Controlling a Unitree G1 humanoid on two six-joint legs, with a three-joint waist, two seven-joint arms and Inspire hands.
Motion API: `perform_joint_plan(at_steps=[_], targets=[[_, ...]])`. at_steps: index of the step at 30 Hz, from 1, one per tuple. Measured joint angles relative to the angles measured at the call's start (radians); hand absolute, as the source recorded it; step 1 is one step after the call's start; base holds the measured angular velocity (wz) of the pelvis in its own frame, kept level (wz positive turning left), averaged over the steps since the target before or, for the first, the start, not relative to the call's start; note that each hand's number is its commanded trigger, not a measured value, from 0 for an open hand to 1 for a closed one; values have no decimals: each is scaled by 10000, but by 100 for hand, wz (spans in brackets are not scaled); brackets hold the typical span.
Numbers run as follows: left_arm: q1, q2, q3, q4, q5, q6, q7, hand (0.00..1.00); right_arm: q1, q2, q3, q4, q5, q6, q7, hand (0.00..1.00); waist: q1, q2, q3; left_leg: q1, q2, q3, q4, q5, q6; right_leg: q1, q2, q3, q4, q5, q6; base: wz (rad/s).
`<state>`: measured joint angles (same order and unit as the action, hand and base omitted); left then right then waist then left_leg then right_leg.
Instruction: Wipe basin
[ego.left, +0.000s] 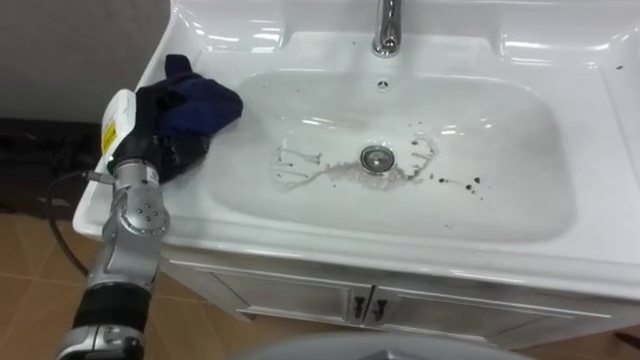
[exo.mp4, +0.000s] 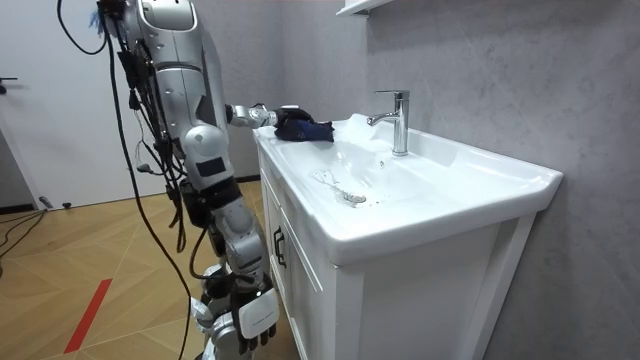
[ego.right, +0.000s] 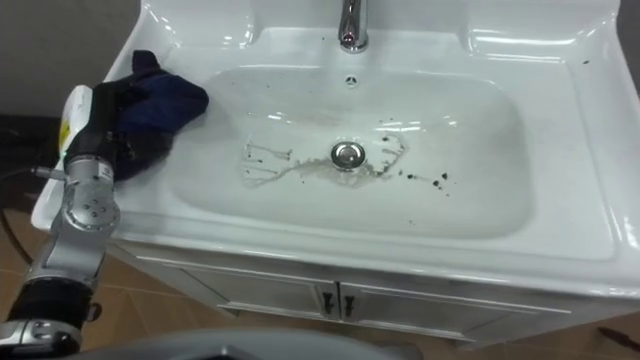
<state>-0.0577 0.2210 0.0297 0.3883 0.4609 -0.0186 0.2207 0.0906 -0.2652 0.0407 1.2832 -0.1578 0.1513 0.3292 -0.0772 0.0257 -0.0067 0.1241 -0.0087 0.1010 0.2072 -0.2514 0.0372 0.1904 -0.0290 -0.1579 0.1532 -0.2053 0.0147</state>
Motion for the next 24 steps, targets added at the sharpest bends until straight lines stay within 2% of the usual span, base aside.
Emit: perform_joint_plan(at_steps=[3,5,6,9,14,24], targets=[[92,1,-216,-632,-9,122,-219,100,1,24,12,-9,22,-105,-33,0,-11,-10,32,-73,-15,-72,55,1,2,-8,-21,-93,-5,1,1,11],[102,10,-400,-1219,-8,124,-382,100,-24,72,12,-2,31,-307,-92,0,-25,-64,162,-180,-20,-155,150,-2,5,-27,-20,-119,-24,1,1,12],[100,10,-494,-1488,-1,123,-393,100,-27,79,16,-1,56,-372,-93,0,-46,-69,173,-275,-26,-207,166,-2,5,-102,-21,-136,-17,3,2,9],[97,48,-722,-2048,10,122,-393,100,-66,62,19,41,83,-509,-116,0,-95,30,150,-502,-30,-216,236,-2,6,-266,-30,-198,-17,6,2,2],[99,47,-1154,-2699,6,122,-432,100,-315,68,68,476,85,-517,-146,0,-241,143,113,-588,-32,-197,281,1,2,-332,-32,-225,-21,6,2,2],[93,54,-1330,-3420,-2,122,-807,100,-520,182,173,781,75,-497,-138,0,-376,74,157,-611,-26,-227,308,2,2,-354,-28,-231,-19,6,2,0]])
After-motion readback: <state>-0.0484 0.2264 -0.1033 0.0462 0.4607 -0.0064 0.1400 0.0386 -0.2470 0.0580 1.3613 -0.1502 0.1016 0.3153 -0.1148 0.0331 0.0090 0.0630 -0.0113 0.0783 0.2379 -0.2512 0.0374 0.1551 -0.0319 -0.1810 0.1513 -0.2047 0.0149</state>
